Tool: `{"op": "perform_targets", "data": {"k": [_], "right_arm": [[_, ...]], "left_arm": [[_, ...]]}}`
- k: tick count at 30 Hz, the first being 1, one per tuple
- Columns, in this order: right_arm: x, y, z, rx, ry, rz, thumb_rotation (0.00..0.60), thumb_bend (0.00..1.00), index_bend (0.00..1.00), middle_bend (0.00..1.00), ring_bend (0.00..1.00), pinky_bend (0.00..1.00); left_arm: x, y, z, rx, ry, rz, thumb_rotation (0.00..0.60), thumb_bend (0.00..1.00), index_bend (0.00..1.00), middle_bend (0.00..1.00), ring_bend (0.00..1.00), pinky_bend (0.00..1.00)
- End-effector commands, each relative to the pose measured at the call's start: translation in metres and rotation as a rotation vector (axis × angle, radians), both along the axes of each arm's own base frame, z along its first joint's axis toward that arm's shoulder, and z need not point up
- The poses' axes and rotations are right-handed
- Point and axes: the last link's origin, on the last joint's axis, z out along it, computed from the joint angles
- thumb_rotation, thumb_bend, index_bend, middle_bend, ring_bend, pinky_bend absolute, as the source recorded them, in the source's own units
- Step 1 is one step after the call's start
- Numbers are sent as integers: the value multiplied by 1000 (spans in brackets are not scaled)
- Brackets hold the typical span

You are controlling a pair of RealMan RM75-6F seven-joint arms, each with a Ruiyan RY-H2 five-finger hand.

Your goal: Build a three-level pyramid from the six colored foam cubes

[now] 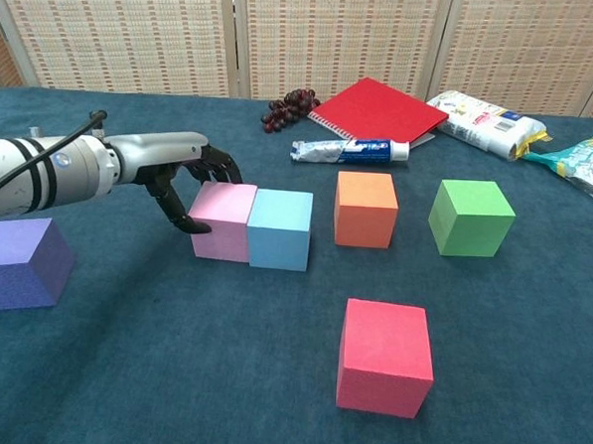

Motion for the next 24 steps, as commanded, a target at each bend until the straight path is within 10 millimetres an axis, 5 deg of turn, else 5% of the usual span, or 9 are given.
{"op": "perform_targets", "data": {"k": [1,24], "right_arm": [[-1,0,0,1,0,-1,600,267,0,0,0,2],[-4,2,3,-7,-6,-3,600,267,0,0,0,2]], "left_arm": [[2,0,-1,-2,-1,0,600,313,362,369,267,166],[2,-4,-2,-7,14,9,600,313,341,350,253,156]]}}
